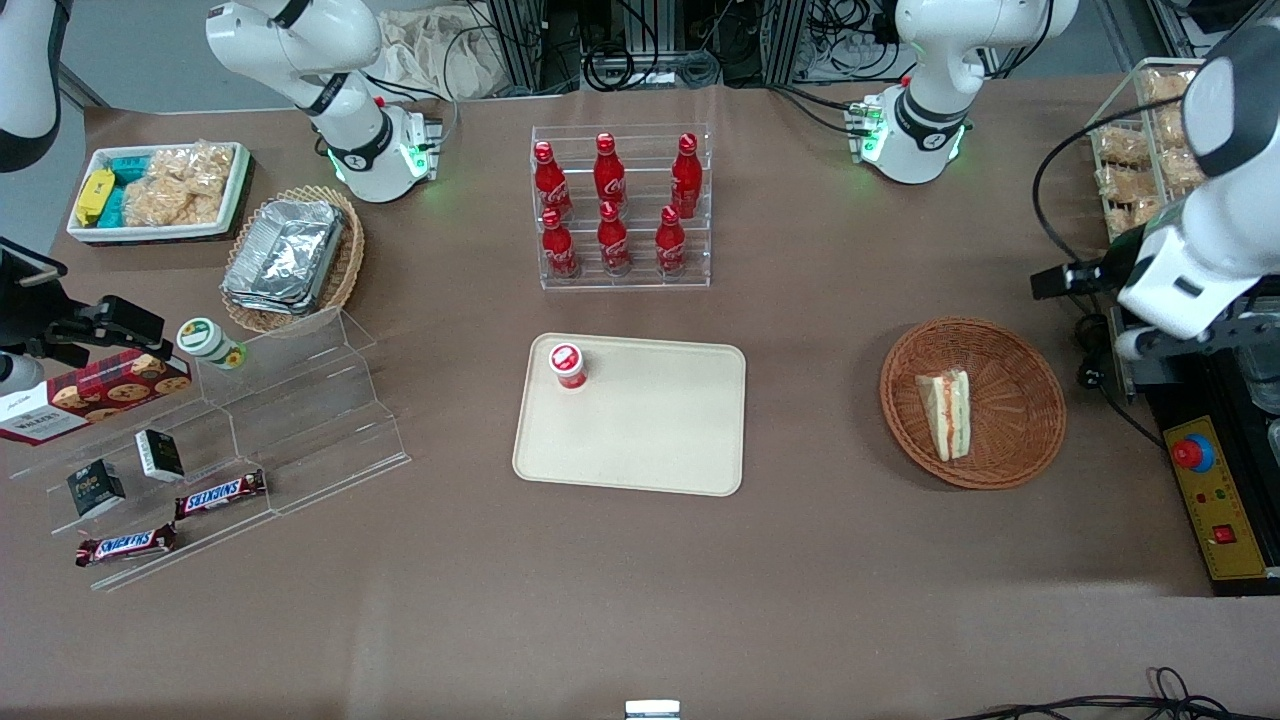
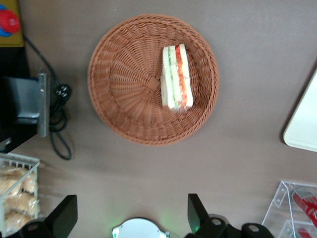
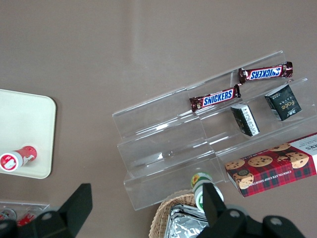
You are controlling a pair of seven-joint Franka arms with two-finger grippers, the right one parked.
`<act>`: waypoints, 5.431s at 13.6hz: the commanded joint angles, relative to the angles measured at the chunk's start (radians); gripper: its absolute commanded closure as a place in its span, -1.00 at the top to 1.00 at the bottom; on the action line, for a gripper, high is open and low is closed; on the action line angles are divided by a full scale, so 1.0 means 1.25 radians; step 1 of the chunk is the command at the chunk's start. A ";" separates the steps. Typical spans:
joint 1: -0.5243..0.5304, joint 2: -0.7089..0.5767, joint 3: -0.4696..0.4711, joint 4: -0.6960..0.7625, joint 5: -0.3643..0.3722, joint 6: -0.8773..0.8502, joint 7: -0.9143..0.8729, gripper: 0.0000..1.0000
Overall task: Place sandwich from basket to tray
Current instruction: 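Move the left gripper over the sandwich in the wicker basket, then lower the left gripper and close it on the sandwich wedge, then lift the sandwich out of the basket with the left gripper, then carry the sandwich over the cream tray and lower it, then open the left gripper to release the sandwich on the tray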
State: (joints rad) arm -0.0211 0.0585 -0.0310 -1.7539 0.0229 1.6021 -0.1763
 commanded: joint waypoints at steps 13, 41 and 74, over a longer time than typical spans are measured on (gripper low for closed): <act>-0.079 0.202 0.004 -0.255 0.074 0.494 -0.158 1.00; -0.083 0.055 -0.361 0.351 0.065 -0.284 -0.498 -1.00; -0.197 0.599 -0.410 0.356 0.266 0.257 -0.869 1.00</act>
State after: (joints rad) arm -0.2860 0.8637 -0.5486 -1.3132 0.3448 1.9331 -1.2307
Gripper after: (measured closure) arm 0.286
